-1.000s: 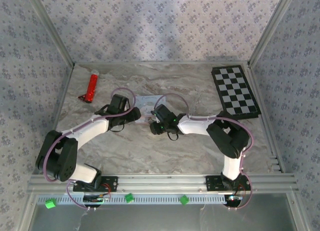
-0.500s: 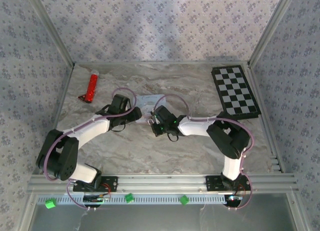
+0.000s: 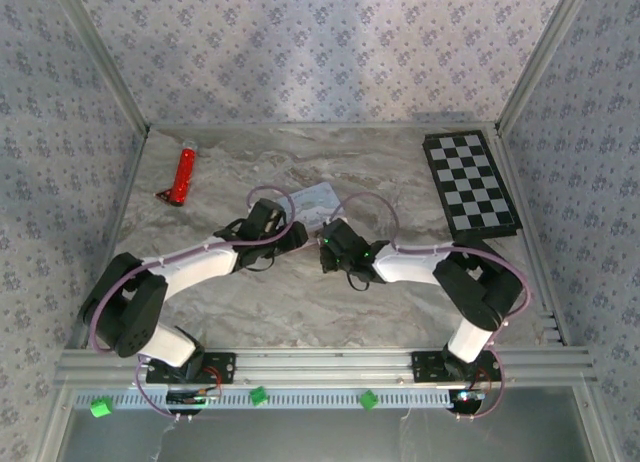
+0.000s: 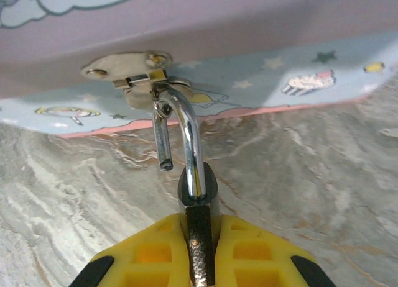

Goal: Unlock the padlock with the key

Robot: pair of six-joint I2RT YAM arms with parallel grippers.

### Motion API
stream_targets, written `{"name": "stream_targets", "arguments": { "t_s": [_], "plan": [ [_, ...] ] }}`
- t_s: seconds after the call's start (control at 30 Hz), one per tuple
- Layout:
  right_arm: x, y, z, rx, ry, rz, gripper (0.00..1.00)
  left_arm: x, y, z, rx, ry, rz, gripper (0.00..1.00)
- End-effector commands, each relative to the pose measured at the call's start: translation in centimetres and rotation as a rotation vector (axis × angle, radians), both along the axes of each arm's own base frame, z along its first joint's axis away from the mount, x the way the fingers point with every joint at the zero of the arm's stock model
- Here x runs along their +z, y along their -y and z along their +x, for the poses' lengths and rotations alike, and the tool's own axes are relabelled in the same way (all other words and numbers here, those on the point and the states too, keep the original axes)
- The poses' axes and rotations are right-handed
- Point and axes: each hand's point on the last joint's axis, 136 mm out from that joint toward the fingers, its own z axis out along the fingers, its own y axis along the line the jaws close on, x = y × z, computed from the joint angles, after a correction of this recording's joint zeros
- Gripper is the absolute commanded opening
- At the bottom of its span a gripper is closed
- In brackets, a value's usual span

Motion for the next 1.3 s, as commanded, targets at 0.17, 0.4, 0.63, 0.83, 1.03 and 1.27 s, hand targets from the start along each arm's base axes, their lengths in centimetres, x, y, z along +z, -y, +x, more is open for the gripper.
{"name": "stream_targets", "arguments": {
  "t_s": [0.17,0.4,0.63,0.83,1.03,1.27],
  "plan": [
    [0.7,0.9,2.1,-0.149,-0.054,0.277,0.00,2.4,-0.3,0.9,0.007,0.080,0.023,0.73],
    [0.5,0.2,2.6,-0.160,-0.076,0.361,0.00,1.7,-1.0,3.0,0.013,0.060,0.067,0.77],
    [0.5,0.1,3.1,-0.188,-0.099,0.416,0.00,0.0,-0.2,4.1,0.004,0.028,0.089,0.77],
    [0.0,0.2,3.6,-0.224,-0.134,0.470,0.00,-2.1,-0.5,4.0,0.011,-0.010,0.124,0.76],
    [-0.7,0.9,4.6,-0.285,-0.154,0.525,0.00,-3.5,-0.6,3.1,0.012,-0.032,0.131,0.75],
    [0.1,0.9,5.7,-0.292,-0.131,0.564,0.00,-4.3,-0.6,2.6,0.016,-0.045,0.134,0.74]
  ]
}}
